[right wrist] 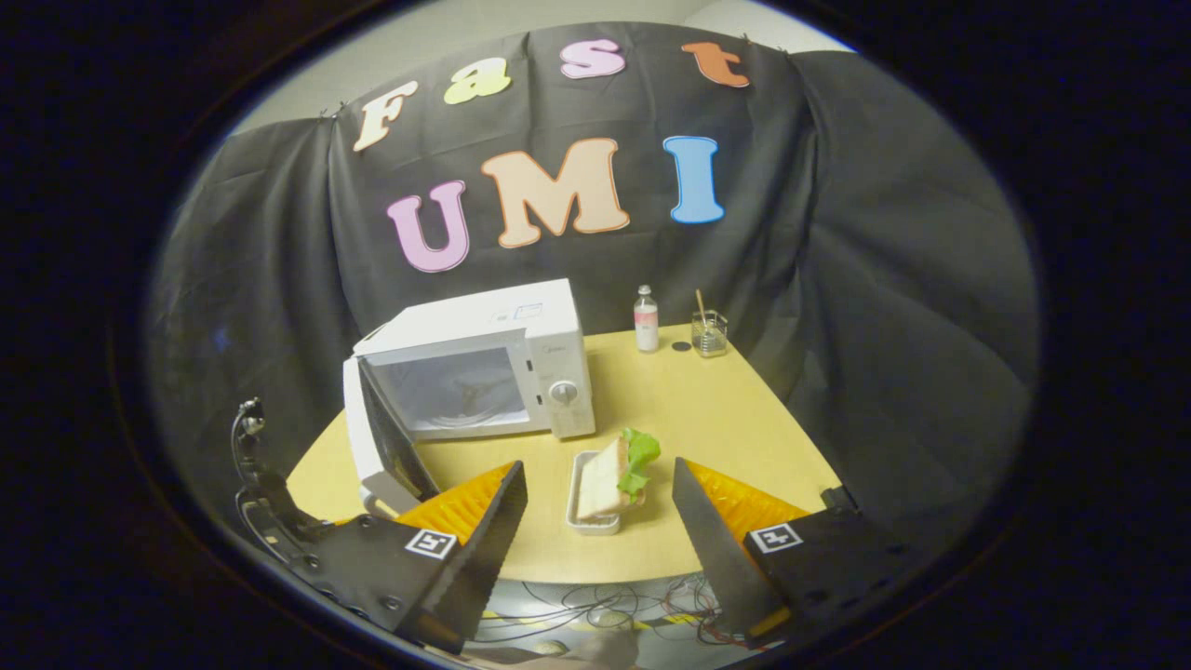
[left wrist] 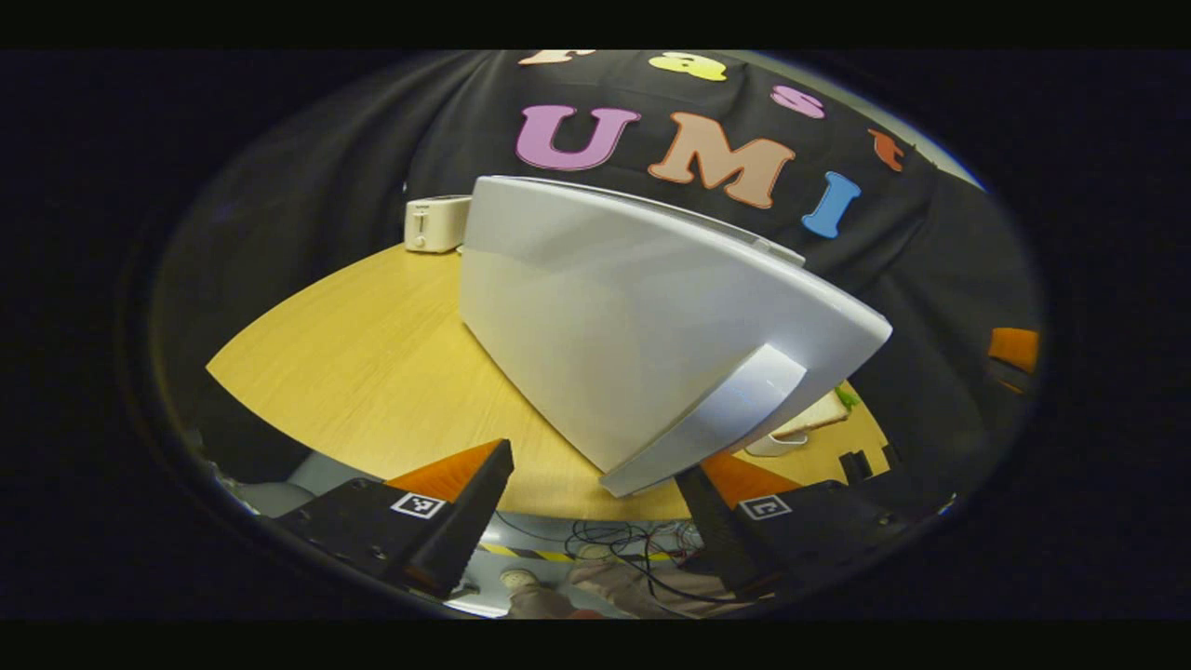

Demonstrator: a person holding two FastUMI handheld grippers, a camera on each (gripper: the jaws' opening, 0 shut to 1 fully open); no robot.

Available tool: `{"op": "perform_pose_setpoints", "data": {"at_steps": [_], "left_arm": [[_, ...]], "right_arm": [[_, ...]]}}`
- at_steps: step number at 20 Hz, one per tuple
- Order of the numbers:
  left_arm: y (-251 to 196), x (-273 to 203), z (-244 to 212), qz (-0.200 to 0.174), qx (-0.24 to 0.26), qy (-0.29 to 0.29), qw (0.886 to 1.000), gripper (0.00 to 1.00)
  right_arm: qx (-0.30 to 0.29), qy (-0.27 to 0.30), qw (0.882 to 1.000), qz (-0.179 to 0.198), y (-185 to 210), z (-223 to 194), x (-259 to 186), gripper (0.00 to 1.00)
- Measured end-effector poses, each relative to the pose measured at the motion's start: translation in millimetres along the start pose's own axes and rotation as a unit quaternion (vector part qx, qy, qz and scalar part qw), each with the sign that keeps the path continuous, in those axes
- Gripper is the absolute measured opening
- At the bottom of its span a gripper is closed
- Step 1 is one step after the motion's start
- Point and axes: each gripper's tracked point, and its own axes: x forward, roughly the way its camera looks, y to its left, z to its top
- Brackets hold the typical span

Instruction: Open the microwave oven with the left hand, put the food in, and close the microwave oven.

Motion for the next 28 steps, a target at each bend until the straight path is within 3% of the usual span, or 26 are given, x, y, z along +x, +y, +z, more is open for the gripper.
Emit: {"op": "perform_pose_setpoints", "data": {"at_steps": [10, 13, 14, 16, 17, 21, 22, 24, 25, 26, 28], "left_arm": [[121, -73, 7, 0.096, -0.051, -0.019, 0.994, 0.96], [148, -86, 8, 0.110, -0.062, -0.023, 0.992, 1.00], [155, -90, 9, 0.113, -0.067, -0.023, 0.991, 0.96], [167, -98, 10, 0.121, -0.076, -0.022, 0.990, 0.96], [172, -101, 13, 0.124, -0.079, -0.026, 0.989, 0.96], [198, -114, 29, 0.148, -0.080, -0.046, 0.985, 0.97], [205, -117, 33, 0.154, -0.080, -0.050, 0.984, 0.96], [219, -124, 40, 0.168, -0.079, -0.057, 0.981, 0.96], [226, -130, 45, 0.176, -0.078, -0.063, 0.979, 0.96], [232, -135, 52, 0.185, -0.079, -0.073, 0.977, 0.96], [244, -152, 67, 0.209, -0.081, -0.099, 0.970, 0.96]], "right_arm": [[-0.009, 0.011, 1.000, 0.007, 42, -31, -31, 0.98], [-0.016, 0.021, 1.000, 0.015, 55, -43, -29, 0.98], [-0.013, 0.028, 0.999, 0.021, 60, -48, -29, 0.92], [-0.009, 0.036, 0.999, 0.026, 67, -56, -29, 0.92], [-0.011, 0.041, 0.999, 0.024, 69, -60, -27, 0.98], [-0.015, 0.056, 0.998, 0.014, 70, -73, -24, 0.92], [-0.016, 0.057, 0.998, 0.008, 68, -73, -22, 0.98], [-0.017, 0.061, 0.998, -0.004, 61, -76, -21, 0.98], [-0.015, 0.062, 0.998, -0.009, 58, -77, -19, 0.92], [-0.013, 0.064, 0.998, -0.015, 54, -76, -17, 0.98], [-0.008, 0.074, 0.997, -0.022, 49, -76, -12, 0.98]]}}
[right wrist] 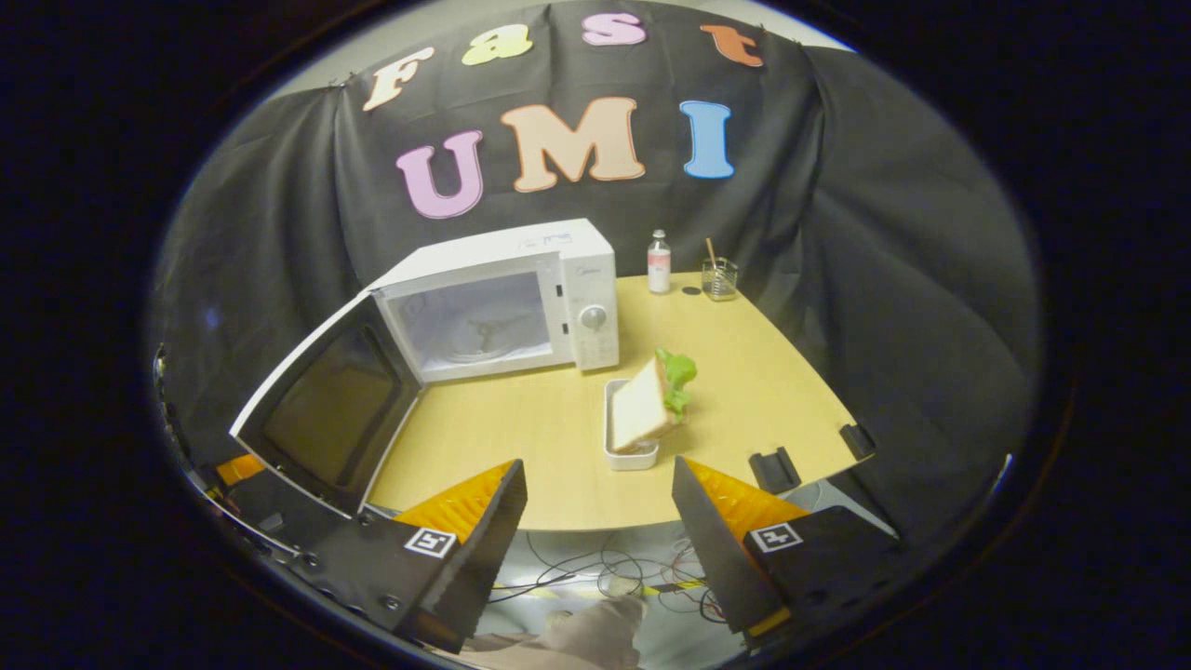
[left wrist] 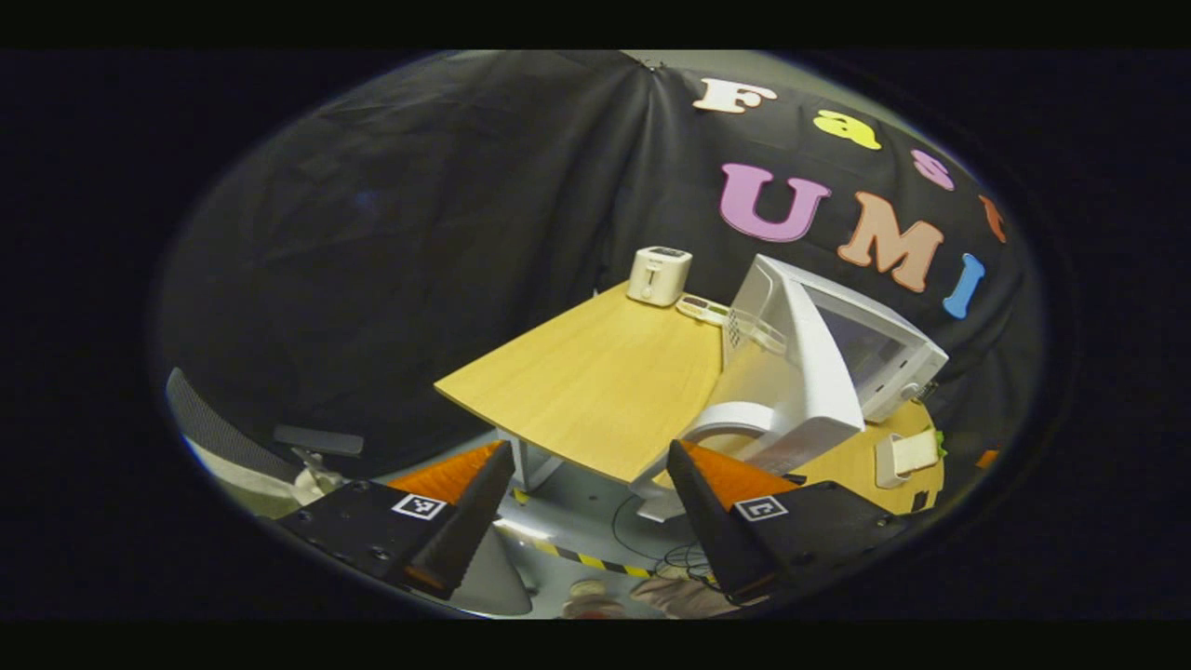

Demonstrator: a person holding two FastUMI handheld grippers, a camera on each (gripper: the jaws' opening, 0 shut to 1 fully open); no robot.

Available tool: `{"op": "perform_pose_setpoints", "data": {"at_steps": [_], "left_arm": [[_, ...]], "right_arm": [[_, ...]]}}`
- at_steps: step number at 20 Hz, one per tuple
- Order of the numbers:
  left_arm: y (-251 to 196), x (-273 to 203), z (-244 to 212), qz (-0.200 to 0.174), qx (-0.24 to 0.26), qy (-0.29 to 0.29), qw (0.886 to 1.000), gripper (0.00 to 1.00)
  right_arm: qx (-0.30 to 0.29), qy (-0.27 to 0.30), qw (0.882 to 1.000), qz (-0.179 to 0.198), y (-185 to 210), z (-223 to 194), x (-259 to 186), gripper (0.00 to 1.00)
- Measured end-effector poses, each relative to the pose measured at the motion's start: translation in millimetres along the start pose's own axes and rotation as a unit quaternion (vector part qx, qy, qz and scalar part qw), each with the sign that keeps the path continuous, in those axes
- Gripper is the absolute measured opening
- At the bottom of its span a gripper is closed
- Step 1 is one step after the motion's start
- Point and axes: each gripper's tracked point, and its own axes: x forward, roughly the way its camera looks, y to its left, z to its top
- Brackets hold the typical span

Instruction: Open the microwave oven with the left hand, put the food in, and close the microwave oven.

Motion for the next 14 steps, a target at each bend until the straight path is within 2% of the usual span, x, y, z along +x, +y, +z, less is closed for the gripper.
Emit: {"op": "perform_pose_setpoints", "data": {"at_steps": [1, 2, 3, 6, 10, 11, 13, 14], "left_arm": [[8, -4, 11, 0.013, -0.004, -0.020, 1.000, 0.96], [12, -7, 19, 0.026, -0.009, -0.037, 0.999, 0.96], [17, -8, 27, 0.039, -0.011, -0.054, 0.998, 0.96], [24, -16, 52, 0.073, -0.010, -0.092, 0.993, 0.96], [20, -25, 86, 0.099, -0.004, -0.135, 0.986, 0.95], [17, -22, 93, 0.107, -0.001, -0.141, 0.984, 0.99], [10, -18, 104, 0.123, 0.008, -0.150, 0.981, 0.95], [5, -15, 109, 0.130, 0.010, -0.154, 0.980, 0.95]], "right_arm": [[0.002, 0.009, 1.000, -0.001, -3, -1, 6, 0.98], [0.001, 0.021, 1.000, 0.000, -5, -2, 11, 0.92], [-0.003, 0.037, 0.999, 0.002, -8, -5, 17, 0.98], [-0.015, 0.097, 0.995, 0.011, -15, -10, 34, 0.99], [-0.038, 0.163, 0.986, 0.015, -32, -7, 66, 0.99], [-0.042, 0.178, 0.983, 0.016, -37, -6, 79, 0.99], [-0.050, 0.210, 0.976, 0.013, -48, -5, 103, 0.99], [-0.054, 0.224, 0.973, 0.015, -52, -4, 115, 0.94]]}}
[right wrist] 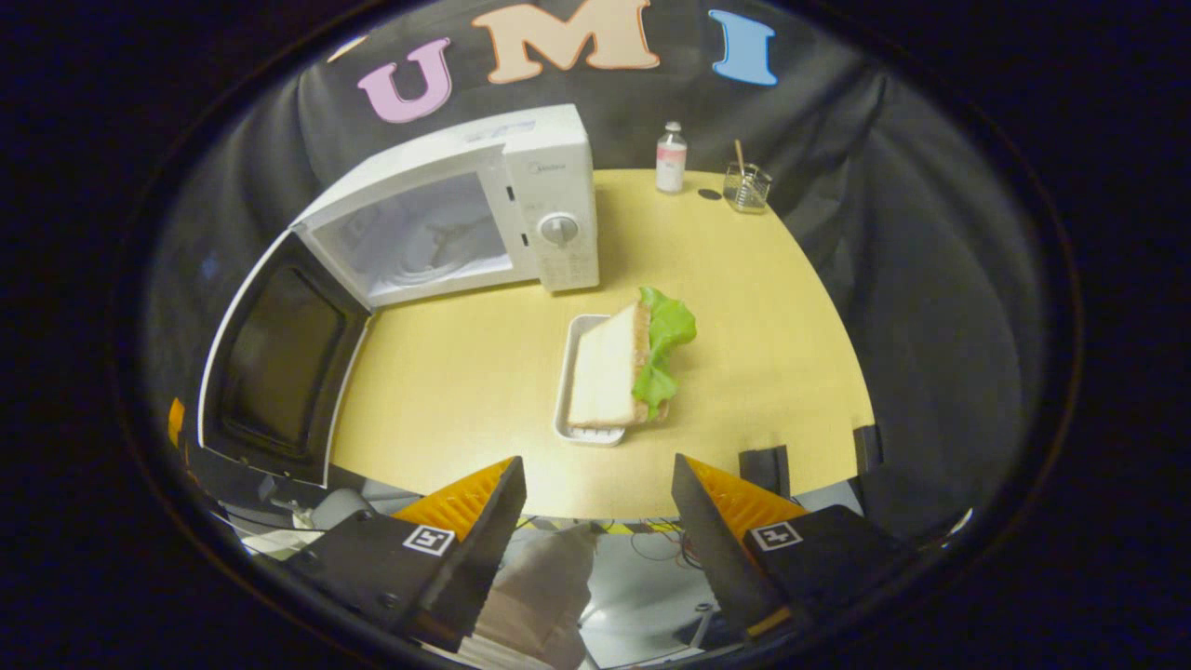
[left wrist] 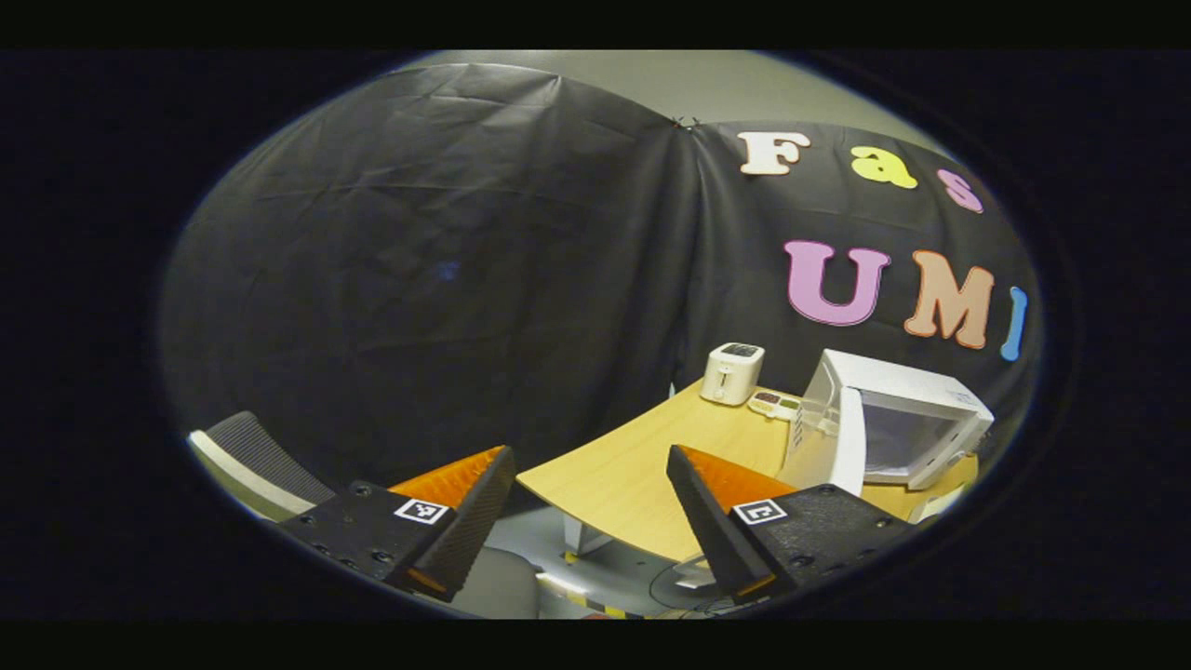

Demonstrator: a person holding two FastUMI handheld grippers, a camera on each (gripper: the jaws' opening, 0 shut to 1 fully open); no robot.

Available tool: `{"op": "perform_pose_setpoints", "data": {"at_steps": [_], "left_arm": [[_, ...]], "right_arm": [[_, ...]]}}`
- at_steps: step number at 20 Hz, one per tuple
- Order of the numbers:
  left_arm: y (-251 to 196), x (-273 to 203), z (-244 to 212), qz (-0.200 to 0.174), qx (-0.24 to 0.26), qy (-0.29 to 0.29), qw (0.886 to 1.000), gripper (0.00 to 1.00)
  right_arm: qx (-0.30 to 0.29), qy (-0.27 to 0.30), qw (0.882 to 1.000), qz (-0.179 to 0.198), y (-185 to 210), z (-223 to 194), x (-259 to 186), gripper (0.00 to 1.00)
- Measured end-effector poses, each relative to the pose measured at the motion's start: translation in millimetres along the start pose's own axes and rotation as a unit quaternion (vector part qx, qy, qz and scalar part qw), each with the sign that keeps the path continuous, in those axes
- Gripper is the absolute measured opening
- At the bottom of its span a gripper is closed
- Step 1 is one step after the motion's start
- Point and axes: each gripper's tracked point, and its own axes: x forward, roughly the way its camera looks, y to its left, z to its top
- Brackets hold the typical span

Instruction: Open the microwave oven with the left hand, put the food in, and close the microwave oven.

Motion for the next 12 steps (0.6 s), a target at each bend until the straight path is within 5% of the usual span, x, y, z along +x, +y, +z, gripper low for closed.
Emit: {"op": "perform_pose_setpoints", "data": {"at_steps": [9, 11, 12], "left_arm": [[-24, 14, 20, 0.081, -0.013, -0.022, 0.996, 0.95], [-31, 16, 20, 0.090, -0.015, -0.020, 0.996, 0.92], [-34, 17, 21, 0.092, -0.020, -0.020, 0.995, 0.99]], "right_arm": [[0.001, 0.110, 0.993, 0.051, -20, 27, 77, 0.99], [-0.003, 0.125, 0.991, 0.057, -25, 30, 92, 0.90], [-0.003, 0.134, 0.989, 0.058, -27, 31, 97, 0.87]]}}
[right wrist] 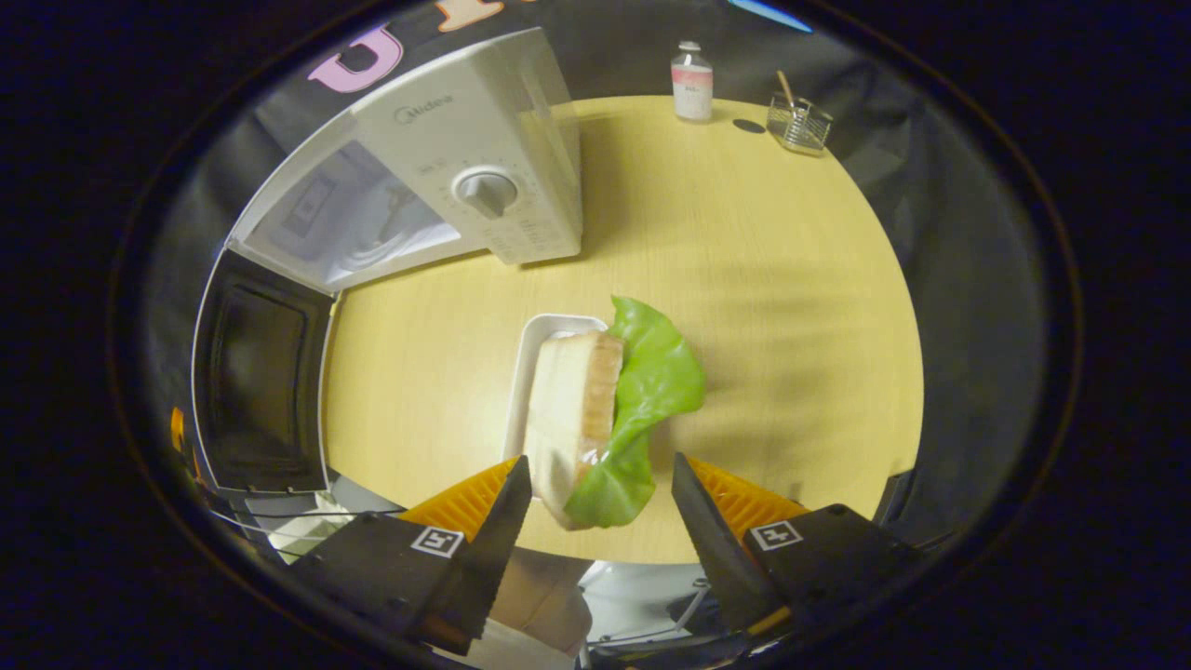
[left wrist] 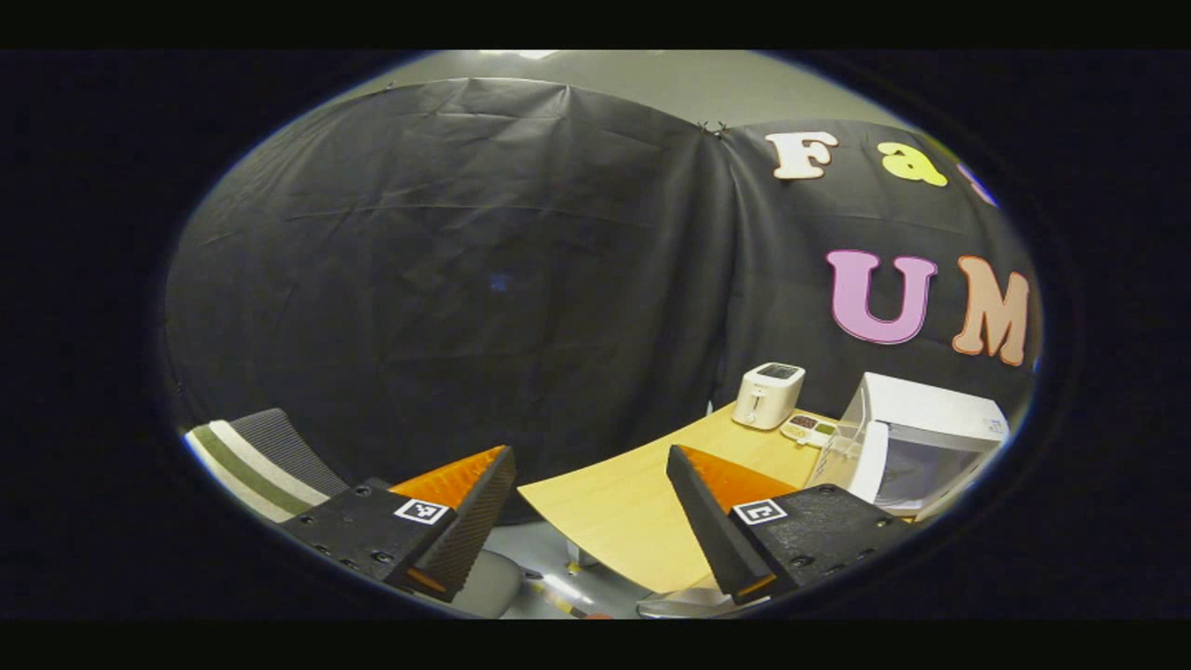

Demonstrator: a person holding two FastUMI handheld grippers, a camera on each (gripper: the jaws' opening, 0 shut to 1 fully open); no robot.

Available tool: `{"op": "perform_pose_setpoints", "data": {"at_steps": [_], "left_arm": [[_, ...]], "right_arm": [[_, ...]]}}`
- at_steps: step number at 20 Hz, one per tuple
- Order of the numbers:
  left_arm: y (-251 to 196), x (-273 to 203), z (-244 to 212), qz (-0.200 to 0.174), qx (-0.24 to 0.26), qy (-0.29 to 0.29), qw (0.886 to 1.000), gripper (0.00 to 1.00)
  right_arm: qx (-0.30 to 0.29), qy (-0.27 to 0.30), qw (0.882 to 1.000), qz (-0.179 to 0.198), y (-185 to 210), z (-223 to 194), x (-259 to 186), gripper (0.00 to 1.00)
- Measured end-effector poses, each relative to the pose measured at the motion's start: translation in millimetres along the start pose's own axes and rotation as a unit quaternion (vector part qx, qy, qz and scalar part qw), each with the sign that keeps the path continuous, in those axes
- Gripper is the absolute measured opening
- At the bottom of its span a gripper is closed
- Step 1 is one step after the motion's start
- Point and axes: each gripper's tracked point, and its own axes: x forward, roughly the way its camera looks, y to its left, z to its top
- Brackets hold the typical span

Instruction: Open the microwave oven with the left hand, put the food in, and close the microwave oven.

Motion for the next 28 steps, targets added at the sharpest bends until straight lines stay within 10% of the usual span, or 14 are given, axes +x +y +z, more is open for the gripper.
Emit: {"op": "perform_pose_setpoints", "data": {"at_steps": [3, 12, 28], "left_arm": [[-7, 0, -2, 0.008, -0.012, 0.003, 1.000, 0.95], [-33, 6, -10, -0.004, -0.013, 0.016, 1.000, 0.92], [-42, 36, -22, -0.060, -0.001, 0.045, 0.997, 0.95]], "right_arm": [[0.008, 0.013, 1.000, 0.022, 1, 5, 11, 0.95], [0.081, 0.002, 0.991, 0.107, 21, 16, 18, 0.43], [0.131, -0.085, 0.975, 0.156, 91, 43, -60, 0.42]]}}
